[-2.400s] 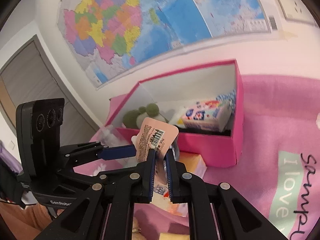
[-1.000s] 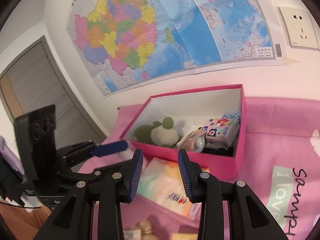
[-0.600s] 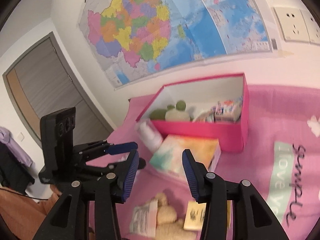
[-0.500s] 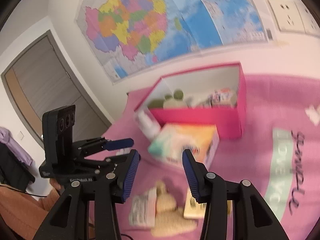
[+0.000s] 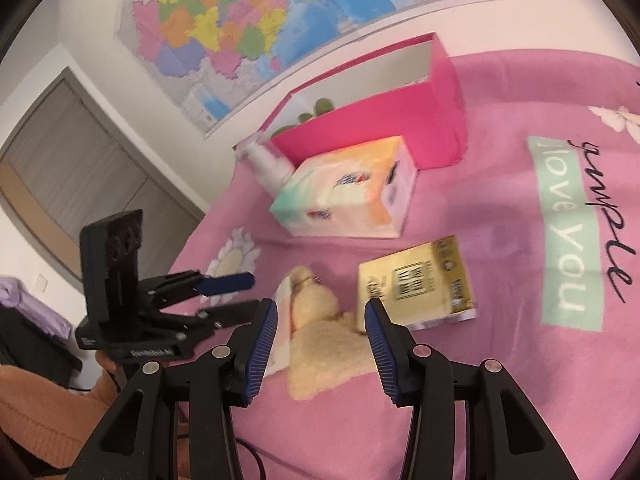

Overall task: Organize soft objects
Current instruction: 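Move the right gripper to the clear snack bag and grasp it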

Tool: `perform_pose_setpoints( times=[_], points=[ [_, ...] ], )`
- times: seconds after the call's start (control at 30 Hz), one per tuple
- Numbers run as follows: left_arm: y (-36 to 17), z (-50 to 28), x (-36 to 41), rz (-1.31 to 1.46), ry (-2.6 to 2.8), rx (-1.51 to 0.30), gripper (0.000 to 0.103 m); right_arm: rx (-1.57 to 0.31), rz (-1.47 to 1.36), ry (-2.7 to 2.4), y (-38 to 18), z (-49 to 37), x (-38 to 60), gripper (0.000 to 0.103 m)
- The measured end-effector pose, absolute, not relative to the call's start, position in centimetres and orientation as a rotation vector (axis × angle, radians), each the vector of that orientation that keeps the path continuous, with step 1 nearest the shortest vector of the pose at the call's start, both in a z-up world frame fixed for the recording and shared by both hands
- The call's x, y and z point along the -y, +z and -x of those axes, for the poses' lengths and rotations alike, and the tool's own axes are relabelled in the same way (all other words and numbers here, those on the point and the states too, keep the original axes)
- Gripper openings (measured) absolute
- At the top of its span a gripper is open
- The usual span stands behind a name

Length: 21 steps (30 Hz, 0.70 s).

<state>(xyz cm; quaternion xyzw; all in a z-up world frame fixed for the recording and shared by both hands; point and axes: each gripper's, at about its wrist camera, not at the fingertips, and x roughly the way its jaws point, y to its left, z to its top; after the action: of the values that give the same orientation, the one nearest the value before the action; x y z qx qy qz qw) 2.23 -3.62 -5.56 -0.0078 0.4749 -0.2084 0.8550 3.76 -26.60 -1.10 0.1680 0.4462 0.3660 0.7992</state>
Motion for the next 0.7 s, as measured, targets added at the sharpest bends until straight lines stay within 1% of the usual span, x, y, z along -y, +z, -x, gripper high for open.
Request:
perform_pose_setpoints(
  times=[0.17,0.47,0.7],
  points=[
    [-6.0,-0.6,2.8,0.049,-0.443,-1.031,0.055,-0.946,-0.248,0.846,-0.3,-2.9,23.7,0.046],
    [-6.7,1.0,3.2,0.058,-0.522,-1.071,0.055,-0.968,-0.069,0.855,-0.8,-2.5,19.7,0.047],
    [-6.8,1.0,2.8,0.095,-0.537,-1.060,0.056,-0.996,-0.091,0.921,-1.3,-2.2,18.7,0.047]
  ],
)
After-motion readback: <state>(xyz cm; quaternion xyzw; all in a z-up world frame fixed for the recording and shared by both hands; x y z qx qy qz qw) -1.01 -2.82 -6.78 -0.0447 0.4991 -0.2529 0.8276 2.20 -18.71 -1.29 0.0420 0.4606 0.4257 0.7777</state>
